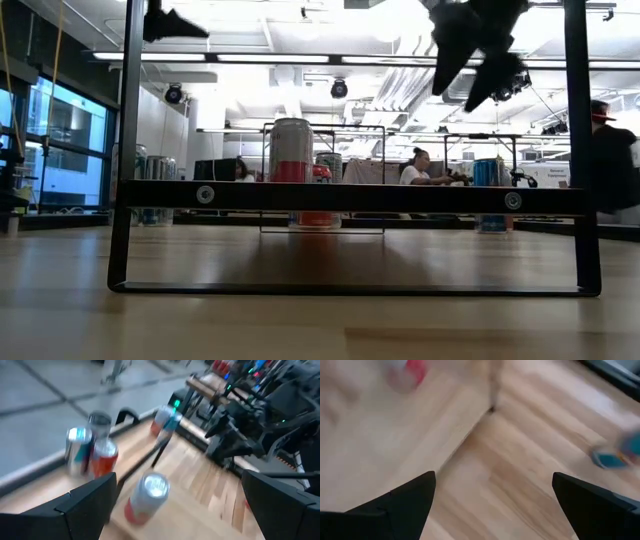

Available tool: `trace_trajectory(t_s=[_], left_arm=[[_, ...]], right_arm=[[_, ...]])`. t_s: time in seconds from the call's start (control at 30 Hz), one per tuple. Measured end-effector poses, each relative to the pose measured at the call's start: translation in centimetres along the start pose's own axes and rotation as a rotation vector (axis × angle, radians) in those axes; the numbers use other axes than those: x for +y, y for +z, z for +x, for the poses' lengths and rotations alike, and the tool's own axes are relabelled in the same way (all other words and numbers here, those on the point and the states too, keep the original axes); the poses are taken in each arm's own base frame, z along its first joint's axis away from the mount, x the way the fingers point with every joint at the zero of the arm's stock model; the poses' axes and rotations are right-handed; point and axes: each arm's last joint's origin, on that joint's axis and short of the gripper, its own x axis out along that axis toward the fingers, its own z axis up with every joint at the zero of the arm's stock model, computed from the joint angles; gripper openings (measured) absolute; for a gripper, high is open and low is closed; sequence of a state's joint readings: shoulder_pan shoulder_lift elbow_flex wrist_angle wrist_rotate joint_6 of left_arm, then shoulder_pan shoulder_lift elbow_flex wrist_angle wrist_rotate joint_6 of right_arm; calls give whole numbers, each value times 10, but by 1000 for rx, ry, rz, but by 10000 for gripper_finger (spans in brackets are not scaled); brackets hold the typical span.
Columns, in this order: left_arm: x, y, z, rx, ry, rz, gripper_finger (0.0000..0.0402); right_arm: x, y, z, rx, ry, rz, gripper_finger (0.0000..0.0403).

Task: Place canned beverage on shelf
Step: Put the pink white soda can on the shelf aligned with the other pink white soda can

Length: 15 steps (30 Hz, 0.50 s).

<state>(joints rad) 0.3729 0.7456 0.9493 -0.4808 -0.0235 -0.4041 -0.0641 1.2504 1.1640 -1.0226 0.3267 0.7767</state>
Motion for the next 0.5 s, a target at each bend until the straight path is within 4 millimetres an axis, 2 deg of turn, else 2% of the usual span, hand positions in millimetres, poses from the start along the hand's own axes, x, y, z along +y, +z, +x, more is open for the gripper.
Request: trace_trajectory(t_s=[0.1,0.3,0.4,0.5], left_arm=[[-4,9,-1,-95,-37,65,390],[-9,19,-3,-217,-105,153,390],[-5,9,-3,-231,-119,152,390],[3,-9,0,-252,-137,79,390]], right_arm=[[-14,-2,-19,-104,-2,114,385],[-35,9,-56,-299,-13,179,385],[-44,14,-69,-358,-19,255,385],[-50,18,-72,-368,-13,331,385]])
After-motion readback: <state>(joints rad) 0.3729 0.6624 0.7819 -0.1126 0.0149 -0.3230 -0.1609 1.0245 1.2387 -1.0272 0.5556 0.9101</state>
